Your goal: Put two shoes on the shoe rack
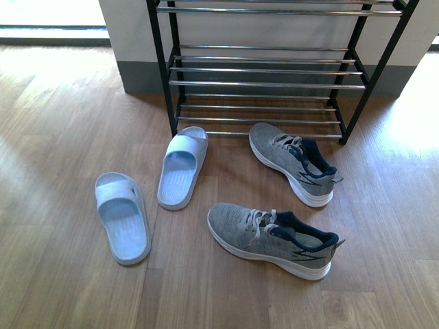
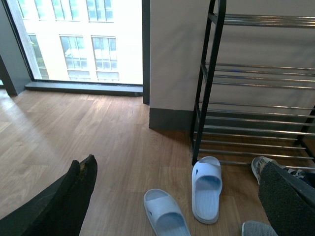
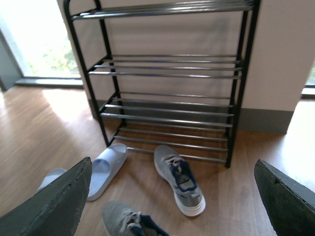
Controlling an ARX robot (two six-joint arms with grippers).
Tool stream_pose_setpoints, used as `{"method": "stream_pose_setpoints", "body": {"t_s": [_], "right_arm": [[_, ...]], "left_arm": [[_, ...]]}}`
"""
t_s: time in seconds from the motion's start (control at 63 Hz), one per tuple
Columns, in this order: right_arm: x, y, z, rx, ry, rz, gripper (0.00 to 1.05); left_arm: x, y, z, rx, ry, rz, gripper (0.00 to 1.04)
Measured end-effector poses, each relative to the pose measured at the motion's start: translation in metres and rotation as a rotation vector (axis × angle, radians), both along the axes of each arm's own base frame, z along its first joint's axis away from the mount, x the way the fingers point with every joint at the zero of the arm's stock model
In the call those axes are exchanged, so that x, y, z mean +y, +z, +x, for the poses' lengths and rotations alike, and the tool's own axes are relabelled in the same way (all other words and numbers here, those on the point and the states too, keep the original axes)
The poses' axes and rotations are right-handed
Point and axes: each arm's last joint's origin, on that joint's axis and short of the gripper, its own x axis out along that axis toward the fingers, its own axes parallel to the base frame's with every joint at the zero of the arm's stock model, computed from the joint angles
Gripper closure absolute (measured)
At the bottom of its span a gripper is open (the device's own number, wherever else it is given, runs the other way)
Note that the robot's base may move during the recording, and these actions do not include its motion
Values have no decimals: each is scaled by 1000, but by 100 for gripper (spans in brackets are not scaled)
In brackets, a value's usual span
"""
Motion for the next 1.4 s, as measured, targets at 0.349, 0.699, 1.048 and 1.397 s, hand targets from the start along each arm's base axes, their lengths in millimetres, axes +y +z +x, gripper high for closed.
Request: {"method": "stream_pose_setpoints", "body": {"t_s": [0.349, 0.699, 1.048, 1.397], "right_arm": [[52, -66, 186, 502, -40, -115, 9], [71, -179, 317, 702, -165, -235, 9], [69, -233, 390, 707, -300, -317, 9], [63, -258, 404, 772, -283, -370, 9]], "left_arm": [[0, 0, 0, 0, 0, 0, 9], [0, 0, 0, 0, 0, 0, 9], [0, 0, 0, 0, 0, 0, 9], [0, 0, 0, 0, 0, 0, 9]]}}
